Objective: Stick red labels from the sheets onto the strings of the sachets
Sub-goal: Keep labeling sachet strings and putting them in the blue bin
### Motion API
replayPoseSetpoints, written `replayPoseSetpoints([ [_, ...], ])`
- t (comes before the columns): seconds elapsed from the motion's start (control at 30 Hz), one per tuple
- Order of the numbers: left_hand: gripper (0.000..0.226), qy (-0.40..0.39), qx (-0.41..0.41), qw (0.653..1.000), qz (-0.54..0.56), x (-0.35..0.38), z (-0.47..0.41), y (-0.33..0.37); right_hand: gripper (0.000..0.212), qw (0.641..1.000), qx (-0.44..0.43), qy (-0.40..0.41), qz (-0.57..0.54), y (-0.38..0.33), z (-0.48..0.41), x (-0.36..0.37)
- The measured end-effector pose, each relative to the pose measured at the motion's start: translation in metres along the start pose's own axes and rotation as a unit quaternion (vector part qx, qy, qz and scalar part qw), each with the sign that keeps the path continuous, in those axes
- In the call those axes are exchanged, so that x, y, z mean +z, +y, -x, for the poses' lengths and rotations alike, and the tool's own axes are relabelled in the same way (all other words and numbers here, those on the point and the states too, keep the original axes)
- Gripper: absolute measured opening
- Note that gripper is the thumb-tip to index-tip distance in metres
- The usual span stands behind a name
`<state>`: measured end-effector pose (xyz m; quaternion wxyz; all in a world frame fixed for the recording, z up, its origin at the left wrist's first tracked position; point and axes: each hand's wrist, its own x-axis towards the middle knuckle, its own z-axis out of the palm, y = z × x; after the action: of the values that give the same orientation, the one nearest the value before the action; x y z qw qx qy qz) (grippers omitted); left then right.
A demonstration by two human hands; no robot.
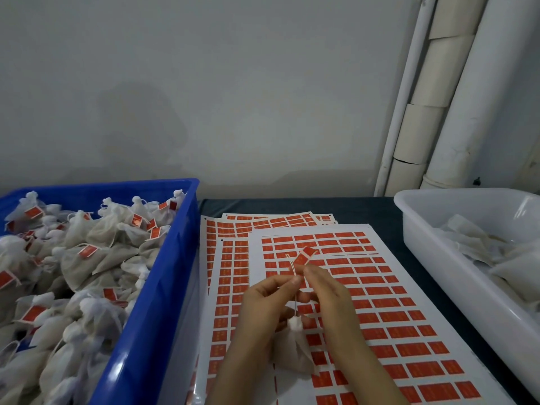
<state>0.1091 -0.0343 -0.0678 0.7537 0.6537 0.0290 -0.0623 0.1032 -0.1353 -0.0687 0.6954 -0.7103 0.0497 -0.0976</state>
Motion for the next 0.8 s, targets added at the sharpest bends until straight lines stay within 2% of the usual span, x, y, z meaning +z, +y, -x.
replayPoseSetpoints([
  [0.1,0.017,-0.020,0.001,1.000,-0.015,-0.001,0.001,0.000,0.014,0.999,0.026,-0.022,-0.042,-0.001,0.002,0.001],
  [0.37,0.016,-0.114,0.013,0.993,-0.026,-0.003,0.008,0.005,0.009,0.992,0.028,0.027,-0.117,0.001,-0.001,-0.005],
  [0.57,0.015,-0.184,-0.024,0.982,0.021,-0.004,0.013,0.010,0.013,0.993,0.031,0.037,-0.111,-0.001,-0.002,-0.006],
  [0.67,0.015,-0.192,-0.035,0.981,0.012,-0.006,0.013,0.008,0.023,0.995,0.015,0.033,-0.097,-0.002,-0.001,-0.007],
  [0.8,0.019,-0.194,-0.038,0.980,0.010,-0.006,0.013,0.007,0.020,0.995,-0.001,0.067,-0.070,-0.001,-0.002,-0.010],
])
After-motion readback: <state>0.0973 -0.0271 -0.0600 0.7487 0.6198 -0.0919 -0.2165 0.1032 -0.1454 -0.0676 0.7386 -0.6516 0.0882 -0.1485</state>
